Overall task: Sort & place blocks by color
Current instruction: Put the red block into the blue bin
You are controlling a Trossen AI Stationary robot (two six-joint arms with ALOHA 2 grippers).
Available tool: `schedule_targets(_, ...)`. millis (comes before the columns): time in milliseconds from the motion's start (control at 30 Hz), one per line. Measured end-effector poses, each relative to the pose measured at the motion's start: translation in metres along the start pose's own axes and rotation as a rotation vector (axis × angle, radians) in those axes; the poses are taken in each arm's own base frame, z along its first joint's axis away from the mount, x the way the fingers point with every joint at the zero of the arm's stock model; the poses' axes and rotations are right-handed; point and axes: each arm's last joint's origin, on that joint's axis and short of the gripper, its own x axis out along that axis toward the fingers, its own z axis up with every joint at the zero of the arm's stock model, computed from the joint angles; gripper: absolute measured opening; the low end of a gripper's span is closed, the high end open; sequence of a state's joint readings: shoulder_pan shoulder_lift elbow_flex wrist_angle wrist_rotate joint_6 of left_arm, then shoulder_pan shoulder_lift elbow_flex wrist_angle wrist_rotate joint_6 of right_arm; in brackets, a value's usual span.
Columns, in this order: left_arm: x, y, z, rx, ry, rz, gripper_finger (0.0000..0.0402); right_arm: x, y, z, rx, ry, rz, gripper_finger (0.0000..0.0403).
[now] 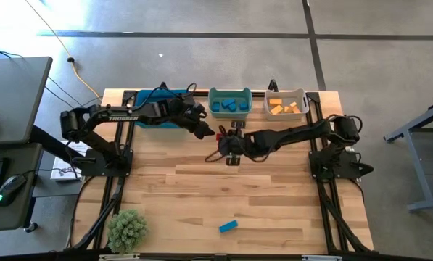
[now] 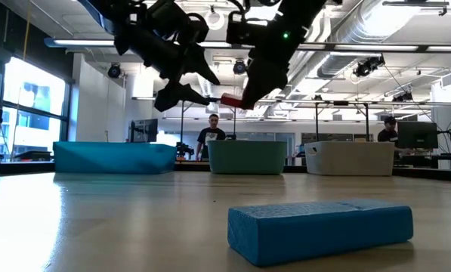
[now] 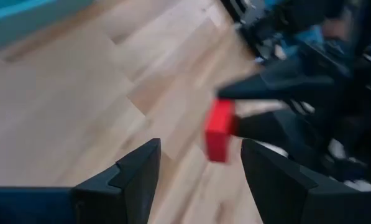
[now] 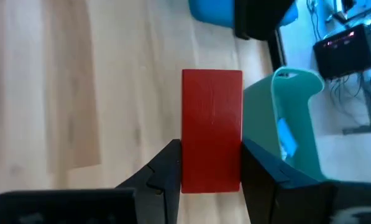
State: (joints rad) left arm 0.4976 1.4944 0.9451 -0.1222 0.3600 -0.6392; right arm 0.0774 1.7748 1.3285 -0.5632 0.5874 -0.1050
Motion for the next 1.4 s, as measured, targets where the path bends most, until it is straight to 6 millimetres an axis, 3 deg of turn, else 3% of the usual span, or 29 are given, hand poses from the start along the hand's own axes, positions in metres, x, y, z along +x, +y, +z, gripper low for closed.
schedule_targets(400, -0.006, 0.010, 0.008, -0.070, 0.025, -0.055, 0.0213, 0.015, -0.027, 0.009, -0.206, -0.096, 0.001, 0.0105)
schedule_targets(900, -0.008, 0.015, 0.011, -0.078, -0.009, -0.020, 0.0209, 0.022, -0.043, 0.015, -0.133, -0.169, -0.030, 0.0105)
schedule_targets(1100, -0.008, 0.015, 0.014, -0.062, -0.025, -0.031, 0.0162, 0.022, -0.045, 0.018, -0.117, -0.194, -0.035, 0.0105)
schedule_targets(1400, -0.008, 0.013, 0.013, 0.012, -0.021, -0.049, 0.0042, 0.022, -0.045, 0.018, -0.124, -0.190, -0.047, 0.0108)
